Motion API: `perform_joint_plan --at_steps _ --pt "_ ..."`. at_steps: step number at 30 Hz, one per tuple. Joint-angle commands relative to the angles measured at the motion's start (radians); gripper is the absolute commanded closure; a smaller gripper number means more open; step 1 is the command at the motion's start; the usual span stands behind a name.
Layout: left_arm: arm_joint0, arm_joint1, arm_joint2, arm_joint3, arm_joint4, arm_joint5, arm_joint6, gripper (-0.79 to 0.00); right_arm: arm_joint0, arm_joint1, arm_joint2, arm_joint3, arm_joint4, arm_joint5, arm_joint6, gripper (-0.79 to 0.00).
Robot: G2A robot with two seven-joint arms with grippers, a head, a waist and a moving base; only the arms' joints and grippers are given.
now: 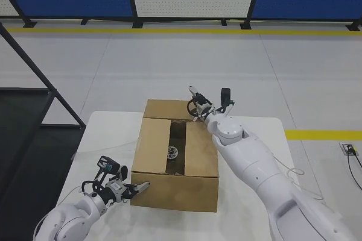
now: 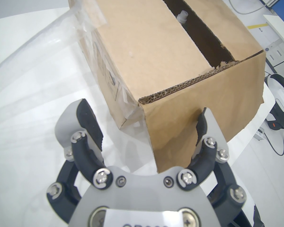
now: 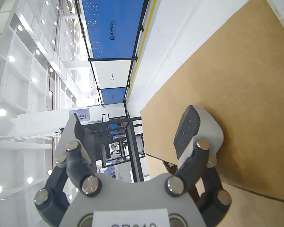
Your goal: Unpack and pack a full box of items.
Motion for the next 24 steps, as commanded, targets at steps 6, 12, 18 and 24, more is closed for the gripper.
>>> perform_joint_plan --at_steps 6,12,18,24 --pt "0.0 0.0 0.0 0.0 0.0 0.0 0.0 -0.785 0.009 -0.025 0.009 0.042 -0.023 -0.002 0.035 -0.785" --pt "0.0 0.0 0.0 0.0 0.0 0.0 0.0 -0.785 0.011 -0.037 0.033 0.066 -0.025 -0.031 0.043 -0.785" --pt "0.016 0.0 -0.046 -0.007 -0.108 0.035 0.066 -0.785 0.006 -0.042 0.062 0.075 -0.021 -0.081 0.061 -0.785" --pt "0.023 0.002 -0.111 -0.004 -0.219 0.094 0.084 -0.785 0.003 -0.042 0.09 0.079 -0.027 -0.122 0.083 -0.785"
